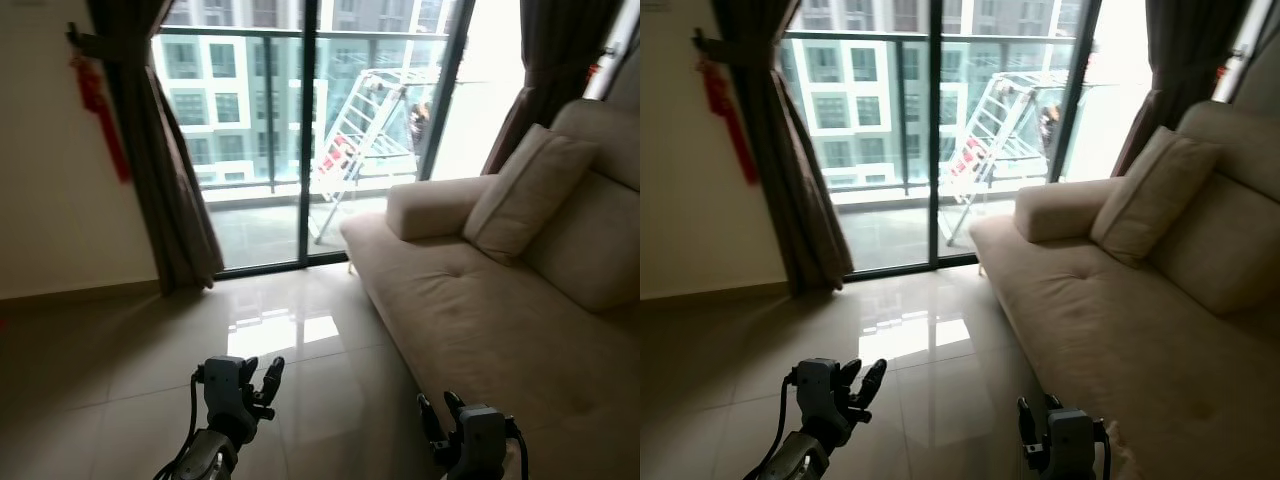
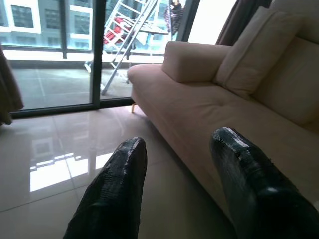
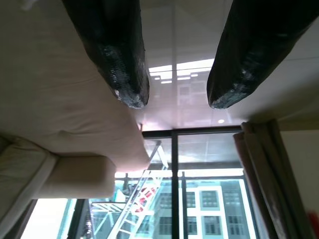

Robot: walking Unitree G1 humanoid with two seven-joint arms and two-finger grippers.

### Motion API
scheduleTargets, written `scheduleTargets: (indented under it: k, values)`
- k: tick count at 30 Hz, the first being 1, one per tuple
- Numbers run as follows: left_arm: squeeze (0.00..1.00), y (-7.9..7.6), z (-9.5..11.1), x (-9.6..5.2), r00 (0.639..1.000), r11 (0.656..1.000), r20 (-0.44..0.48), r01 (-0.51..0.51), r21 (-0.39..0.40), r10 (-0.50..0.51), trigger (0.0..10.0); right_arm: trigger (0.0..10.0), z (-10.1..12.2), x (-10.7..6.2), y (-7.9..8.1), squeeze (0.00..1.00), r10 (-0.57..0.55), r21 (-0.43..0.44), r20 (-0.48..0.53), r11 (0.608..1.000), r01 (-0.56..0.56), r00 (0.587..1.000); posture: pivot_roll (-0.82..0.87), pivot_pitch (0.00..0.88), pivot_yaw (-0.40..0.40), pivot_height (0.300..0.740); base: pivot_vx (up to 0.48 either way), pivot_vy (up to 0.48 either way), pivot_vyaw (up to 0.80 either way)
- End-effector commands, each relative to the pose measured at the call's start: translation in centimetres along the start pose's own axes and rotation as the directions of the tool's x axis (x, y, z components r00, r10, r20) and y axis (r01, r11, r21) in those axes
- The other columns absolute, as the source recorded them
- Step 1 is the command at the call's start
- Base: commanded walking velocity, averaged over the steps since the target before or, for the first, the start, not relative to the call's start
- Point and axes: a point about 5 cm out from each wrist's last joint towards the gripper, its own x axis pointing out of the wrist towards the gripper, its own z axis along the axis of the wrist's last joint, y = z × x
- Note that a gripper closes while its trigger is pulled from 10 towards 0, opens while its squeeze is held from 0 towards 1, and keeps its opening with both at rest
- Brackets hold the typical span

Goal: Move the pillow to the sofa from floor

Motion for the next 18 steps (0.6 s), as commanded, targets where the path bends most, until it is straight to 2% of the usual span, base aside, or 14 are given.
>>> scheduleTargets:
  k: [1, 18]
  values:
    - [0.00, 0.04, -0.42, -0.37, 1.000, 1.000, -0.023, -0.007, -0.017, 0.007, 10.0, 10.0, -0.30, -0.35, 0.13, 0.00, 0.001, 0.004, -0.026, 1.000, -0.001, 1.000, 0.01, 0.000, 0.007, 0.740, 0.000, 0.000, -0.80]
    - [0.00, -0.28, -0.43, -0.40, 0.999, 1.000, -0.052, 0.005, -0.012, -0.006, 10.0, 10.0, -0.59, -0.36, 0.13, 0.00, 0.000, 0.003, -0.054, 1.000, 0.000, 0.999, 0.01, 0.000, 0.007, 0.740, 0.000, 0.000, -0.80]
